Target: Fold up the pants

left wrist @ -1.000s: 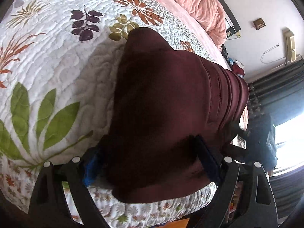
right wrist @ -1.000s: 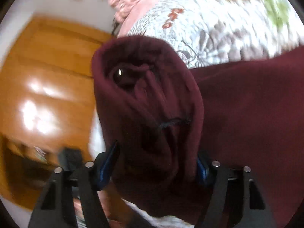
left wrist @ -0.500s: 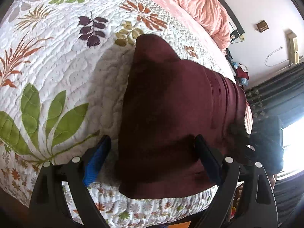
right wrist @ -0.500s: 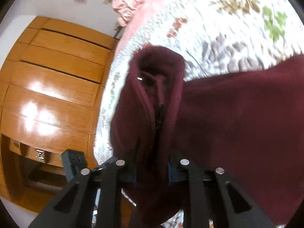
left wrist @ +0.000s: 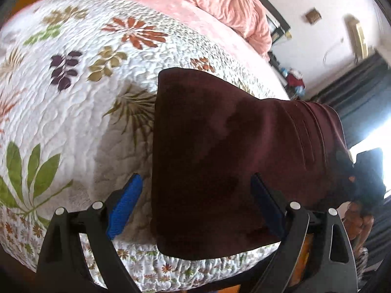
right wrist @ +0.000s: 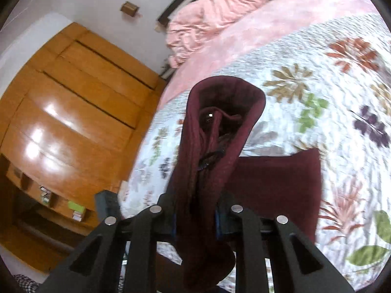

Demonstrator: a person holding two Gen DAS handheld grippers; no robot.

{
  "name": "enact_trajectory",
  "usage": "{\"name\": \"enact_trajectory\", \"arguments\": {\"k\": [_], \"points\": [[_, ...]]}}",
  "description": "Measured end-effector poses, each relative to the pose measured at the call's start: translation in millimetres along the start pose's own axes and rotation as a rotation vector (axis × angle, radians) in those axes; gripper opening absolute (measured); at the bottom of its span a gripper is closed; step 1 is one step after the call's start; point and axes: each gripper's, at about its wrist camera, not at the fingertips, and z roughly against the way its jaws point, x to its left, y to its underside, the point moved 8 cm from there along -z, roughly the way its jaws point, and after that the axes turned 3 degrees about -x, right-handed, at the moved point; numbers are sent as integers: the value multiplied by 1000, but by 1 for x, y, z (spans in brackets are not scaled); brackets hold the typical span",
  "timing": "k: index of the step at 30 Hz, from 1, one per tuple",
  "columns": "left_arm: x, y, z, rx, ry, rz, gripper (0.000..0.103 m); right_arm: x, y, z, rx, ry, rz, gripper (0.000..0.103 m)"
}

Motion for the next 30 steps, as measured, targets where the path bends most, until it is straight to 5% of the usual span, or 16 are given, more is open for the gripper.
{"name": "enact_trajectory", "arguments": {"k": [8, 11, 13, 16, 23, 24, 28, 30], "points": [[-15, 14, -38, 61, -131, -136, 89, -101, 34, -27, 108, 204, -135, 23], [-11, 21, -49, 85, -155, -150, 90, -111, 41, -29, 125, 167, -164, 30], [-8, 21, -50, 91, -147, -133, 92, -105, 39, -24, 148, 161, -132, 47], [-7, 17, -48, 97, -135, -113, 92, -96, 19, -9, 110, 208, -53, 66], [-8, 12, -50, 94, -145, -104, 91, -87, -41, -15, 79, 167, -66, 68], [-8, 13, -51, 95, -144, -98, 91, -88, -46, -19, 88, 165, -73, 67], [-6, 12, -54, 98, -145, -87, 92, -95, -53, -48, 147, 123, -118, 16], [-5, 12, -55, 99, -151, -87, 94, -88, -58, -46, 127, 120, -85, 9]]}}
